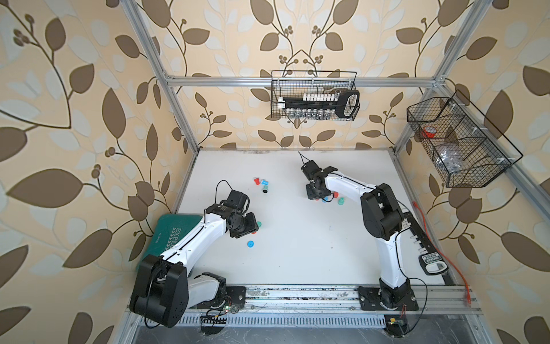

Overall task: Close the stamp cap
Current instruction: Move the stamp at the center of the board.

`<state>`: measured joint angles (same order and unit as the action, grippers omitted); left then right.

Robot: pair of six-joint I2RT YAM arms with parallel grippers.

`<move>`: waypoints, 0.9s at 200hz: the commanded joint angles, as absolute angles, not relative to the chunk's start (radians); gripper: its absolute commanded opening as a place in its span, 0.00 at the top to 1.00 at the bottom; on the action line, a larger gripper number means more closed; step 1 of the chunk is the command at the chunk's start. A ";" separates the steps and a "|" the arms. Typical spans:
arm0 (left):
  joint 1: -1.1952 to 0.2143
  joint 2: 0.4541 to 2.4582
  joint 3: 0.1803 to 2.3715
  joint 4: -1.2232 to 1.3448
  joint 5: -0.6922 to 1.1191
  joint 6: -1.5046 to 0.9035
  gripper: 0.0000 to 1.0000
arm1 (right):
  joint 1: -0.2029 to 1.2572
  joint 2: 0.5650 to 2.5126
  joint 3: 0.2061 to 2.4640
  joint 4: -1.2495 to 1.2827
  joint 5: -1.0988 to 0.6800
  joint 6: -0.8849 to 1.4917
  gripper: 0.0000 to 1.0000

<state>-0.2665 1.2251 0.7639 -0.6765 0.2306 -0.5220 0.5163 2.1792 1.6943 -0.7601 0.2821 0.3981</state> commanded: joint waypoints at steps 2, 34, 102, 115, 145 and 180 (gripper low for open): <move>-0.253 1.237 0.796 -0.670 0.237 -0.492 0.50 | 0.521 2.241 1.711 -0.854 0.284 0.363 0.98; -0.250 1.257 0.817 -0.672 0.239 -0.483 0.46 | 0.523 2.234 1.729 -0.871 0.276 0.377 0.86; -0.244 1.287 0.855 -0.680 0.244 -0.468 0.40 | 0.522 2.221 1.768 -0.891 0.262 0.370 0.70; -0.244 1.289 0.856 -0.680 0.243 -0.467 0.40 | 0.524 2.212 1.774 -0.892 0.262 0.365 0.70; -0.241 1.289 0.859 -0.681 0.244 -0.467 0.39 | 0.529 2.188 1.798 -0.901 0.264 0.352 0.69; -0.239 1.296 0.869 -0.680 0.247 -0.465 0.39 | 0.535 2.164 1.844 -0.932 0.264 0.342 0.66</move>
<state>-0.2531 1.2881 0.8265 -0.6777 0.2356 -0.4881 0.5266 2.2093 1.7981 -0.8906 0.2691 0.3561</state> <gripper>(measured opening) 0.606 0.332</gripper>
